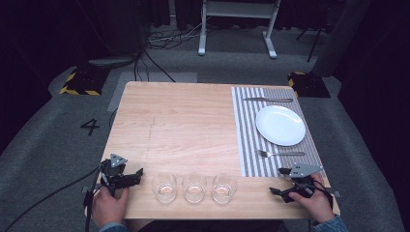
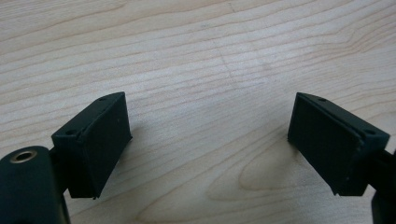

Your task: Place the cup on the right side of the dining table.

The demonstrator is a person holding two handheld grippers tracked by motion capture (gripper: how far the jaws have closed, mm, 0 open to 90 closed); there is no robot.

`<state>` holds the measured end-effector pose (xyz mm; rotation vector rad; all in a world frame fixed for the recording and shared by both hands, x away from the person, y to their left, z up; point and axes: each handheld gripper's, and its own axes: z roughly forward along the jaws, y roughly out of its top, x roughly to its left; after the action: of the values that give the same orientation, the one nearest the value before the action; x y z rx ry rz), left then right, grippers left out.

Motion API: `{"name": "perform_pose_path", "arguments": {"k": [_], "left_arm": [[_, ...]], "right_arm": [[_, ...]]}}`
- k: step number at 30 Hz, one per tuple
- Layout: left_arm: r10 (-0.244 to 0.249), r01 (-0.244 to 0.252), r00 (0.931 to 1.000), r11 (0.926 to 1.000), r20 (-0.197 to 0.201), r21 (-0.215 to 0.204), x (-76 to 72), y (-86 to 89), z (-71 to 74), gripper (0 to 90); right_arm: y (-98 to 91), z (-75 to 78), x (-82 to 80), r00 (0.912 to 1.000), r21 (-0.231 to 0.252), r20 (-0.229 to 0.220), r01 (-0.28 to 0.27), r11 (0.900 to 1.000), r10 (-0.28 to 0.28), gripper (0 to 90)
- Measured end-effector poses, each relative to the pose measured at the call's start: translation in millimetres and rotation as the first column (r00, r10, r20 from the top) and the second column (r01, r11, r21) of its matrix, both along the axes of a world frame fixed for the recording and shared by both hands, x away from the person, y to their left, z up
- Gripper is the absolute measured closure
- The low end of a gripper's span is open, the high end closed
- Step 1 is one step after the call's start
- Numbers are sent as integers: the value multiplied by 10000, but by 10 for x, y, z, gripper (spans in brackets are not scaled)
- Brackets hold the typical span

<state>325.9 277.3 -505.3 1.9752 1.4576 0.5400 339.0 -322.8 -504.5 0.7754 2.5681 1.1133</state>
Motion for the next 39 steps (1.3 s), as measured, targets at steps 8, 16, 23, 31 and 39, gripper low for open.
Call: {"name": "perform_pose_path", "arguments": {"k": [8,16,23,31,39], "left_arm": [[7,-7,10000,10000,-13,-17,-1,-2,0,133],[-1,1,10000,10000,-3,-4,-2,-2,0,133],[128,-128,9999,9999,-10,-11,-8,-12,0,133],[142,-142,9999,9999,-11,1,5,-10,2,133],[175,-175,9998,9998,-7,-1,9,-11,1,133]], "right_arm": [[0,0,1,10000,4,-2,3,10000,-3,126],[0,0,0,10000,4,-5,20,10000,-20,126],[10,0,-7,9999,-12,1,134,9999,-134,125],[7,8,-14,9979,196,9,654,9977,-655,193],[12,139,-56,9968,526,-178,786,9955,-778,180]]}}
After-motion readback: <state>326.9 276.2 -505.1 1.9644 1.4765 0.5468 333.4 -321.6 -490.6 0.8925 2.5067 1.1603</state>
